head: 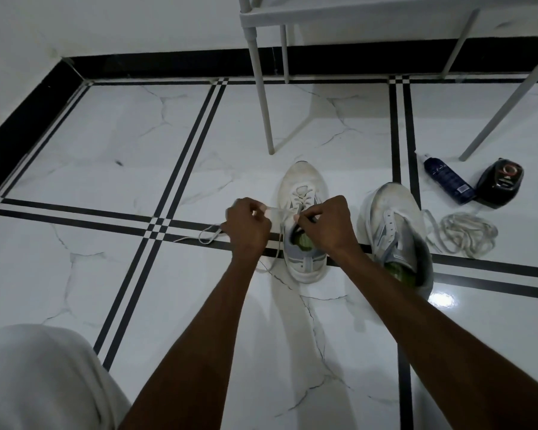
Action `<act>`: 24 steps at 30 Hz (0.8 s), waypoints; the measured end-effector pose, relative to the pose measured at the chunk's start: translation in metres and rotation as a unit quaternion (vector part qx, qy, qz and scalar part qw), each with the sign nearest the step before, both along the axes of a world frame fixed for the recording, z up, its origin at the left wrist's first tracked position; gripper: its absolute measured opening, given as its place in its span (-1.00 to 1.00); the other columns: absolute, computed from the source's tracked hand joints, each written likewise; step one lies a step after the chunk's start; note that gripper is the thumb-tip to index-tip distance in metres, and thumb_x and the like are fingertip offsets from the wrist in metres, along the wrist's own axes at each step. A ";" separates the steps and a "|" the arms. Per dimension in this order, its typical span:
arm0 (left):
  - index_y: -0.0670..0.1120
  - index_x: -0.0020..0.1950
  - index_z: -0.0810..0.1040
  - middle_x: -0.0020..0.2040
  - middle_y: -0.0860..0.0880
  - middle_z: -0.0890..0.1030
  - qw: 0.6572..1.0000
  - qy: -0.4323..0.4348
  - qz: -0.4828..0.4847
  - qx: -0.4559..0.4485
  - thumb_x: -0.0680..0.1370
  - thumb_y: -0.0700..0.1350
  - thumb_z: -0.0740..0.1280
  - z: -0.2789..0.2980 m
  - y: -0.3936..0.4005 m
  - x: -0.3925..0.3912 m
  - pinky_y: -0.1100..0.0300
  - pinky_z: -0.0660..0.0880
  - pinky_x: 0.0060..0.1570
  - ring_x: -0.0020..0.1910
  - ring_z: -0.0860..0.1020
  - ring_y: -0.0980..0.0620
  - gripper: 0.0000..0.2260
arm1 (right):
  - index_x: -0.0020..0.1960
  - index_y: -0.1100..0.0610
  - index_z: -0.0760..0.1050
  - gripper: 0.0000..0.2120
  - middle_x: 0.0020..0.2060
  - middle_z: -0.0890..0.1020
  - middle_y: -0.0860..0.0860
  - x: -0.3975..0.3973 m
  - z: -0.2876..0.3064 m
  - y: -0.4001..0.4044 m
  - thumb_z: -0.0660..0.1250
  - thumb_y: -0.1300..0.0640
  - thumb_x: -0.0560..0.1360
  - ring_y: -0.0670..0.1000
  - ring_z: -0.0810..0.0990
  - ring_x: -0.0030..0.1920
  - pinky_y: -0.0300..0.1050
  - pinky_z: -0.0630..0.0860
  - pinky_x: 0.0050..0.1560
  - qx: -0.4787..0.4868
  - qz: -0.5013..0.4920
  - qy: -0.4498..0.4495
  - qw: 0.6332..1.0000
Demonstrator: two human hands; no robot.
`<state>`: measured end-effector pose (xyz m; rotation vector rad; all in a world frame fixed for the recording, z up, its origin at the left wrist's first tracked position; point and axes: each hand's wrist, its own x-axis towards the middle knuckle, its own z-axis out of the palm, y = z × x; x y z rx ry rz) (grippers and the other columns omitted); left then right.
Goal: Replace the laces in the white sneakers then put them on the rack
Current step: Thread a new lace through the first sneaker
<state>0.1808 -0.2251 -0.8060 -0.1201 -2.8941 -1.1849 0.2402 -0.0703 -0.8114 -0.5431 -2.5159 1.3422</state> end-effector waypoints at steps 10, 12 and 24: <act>-0.10 0.06 0.60 -0.47 -0.04 0.63 0.985 -0.116 -0.029 0.121 0.65 -0.07 0.27 0.013 -0.004 0.003 0.19 0.51 -0.32 -0.49 0.59 0.12 -0.85 | -0.24 0.19 0.71 -0.86 -0.34 0.68 0.03 0.003 0.007 0.001 0.56 0.11 0.39 -0.08 0.60 -0.33 -0.31 0.40 -0.26 -0.008 0.010 -0.018 1.000; -0.07 0.05 0.63 -0.33 -0.05 0.70 0.983 -0.168 -0.060 0.052 0.60 -0.03 0.38 0.008 -0.007 0.000 0.17 0.59 -0.28 -0.41 0.64 0.10 -0.87 | -0.19 0.20 0.59 -0.78 -0.22 0.62 0.03 0.004 0.008 0.006 0.58 0.11 0.35 -0.05 0.55 -0.22 -0.37 0.32 -0.28 0.004 -0.003 -0.047 0.999; -0.07 -0.14 0.53 -0.07 -0.13 0.69 0.956 -0.269 -0.027 0.115 0.59 -0.09 0.31 0.009 0.000 0.006 0.12 0.44 -0.15 -0.16 0.57 -0.02 -0.87 | -0.18 0.13 0.42 -0.84 -0.22 0.58 0.11 0.008 0.016 0.017 0.22 0.13 0.56 0.14 0.52 -0.18 -0.11 0.29 -0.21 0.167 0.074 -0.148 0.972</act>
